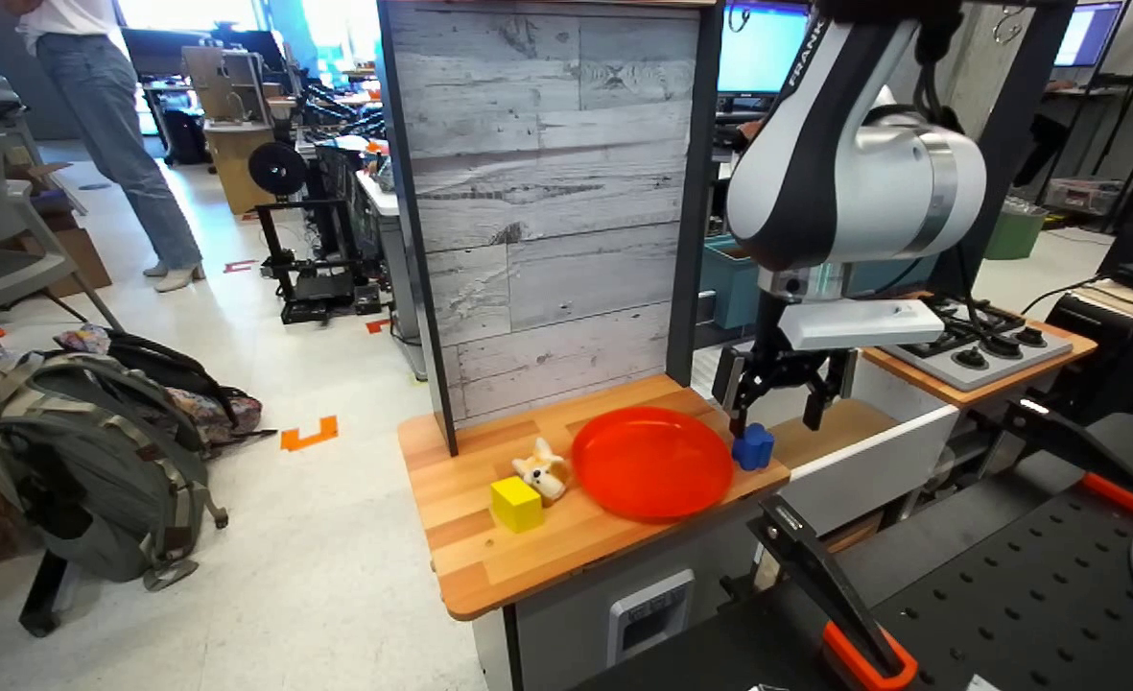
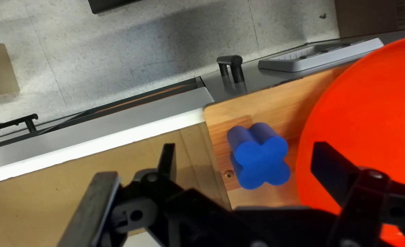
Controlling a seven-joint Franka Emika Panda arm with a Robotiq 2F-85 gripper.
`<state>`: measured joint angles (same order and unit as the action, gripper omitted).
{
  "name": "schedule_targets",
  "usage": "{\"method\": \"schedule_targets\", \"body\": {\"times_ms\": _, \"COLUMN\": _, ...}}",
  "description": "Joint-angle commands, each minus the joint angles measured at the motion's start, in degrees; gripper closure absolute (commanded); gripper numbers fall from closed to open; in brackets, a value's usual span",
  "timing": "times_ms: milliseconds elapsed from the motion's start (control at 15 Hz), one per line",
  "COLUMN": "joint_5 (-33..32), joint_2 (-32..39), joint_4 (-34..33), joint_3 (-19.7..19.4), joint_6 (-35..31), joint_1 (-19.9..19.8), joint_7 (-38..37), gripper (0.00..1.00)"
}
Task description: Put the blue block on the orange plate
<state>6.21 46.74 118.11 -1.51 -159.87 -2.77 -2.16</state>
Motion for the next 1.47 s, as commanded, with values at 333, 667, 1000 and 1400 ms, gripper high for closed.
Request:
{"method": "schedule_targets", "body": {"times_ms": 333, "joint_5": -0.7, "joint_2": 5.8, "joint_4": -5.7, "joint_3": 0.2, "joint_6": -0.1, "joint_1": 0.9, "joint_7": -0.8, "gripper": 0.29}}
{"method": "schedule_targets", "body": {"times_ms": 667, "joint_5": -0.5, "joint_2": 5.8, "joint_4": -6.3, "joint_3": 0.3, "joint_6": 0.5, "joint_1": 0.5, "joint_7": -0.6, "gripper": 0.68}}
{"method": "schedule_targets", "body": {"times_ms": 1000, "joint_5": -0.5, "joint_2": 5.4, "joint_4": -6.3, "joint_3": 0.3, "joint_6": 0.7, "joint_1": 0.4, "joint_7": -0.7, "gripper": 0.8}}
{"method": "schedule_targets", "body": {"times_ms": 1400, "joint_5": 0.1, "joint_2": 0.8, "joint_4": -2.2, "joint_3": 1.8, "joint_6": 0.1, "joint_1": -1.1, "joint_7": 0.7, "gripper": 0.8}}
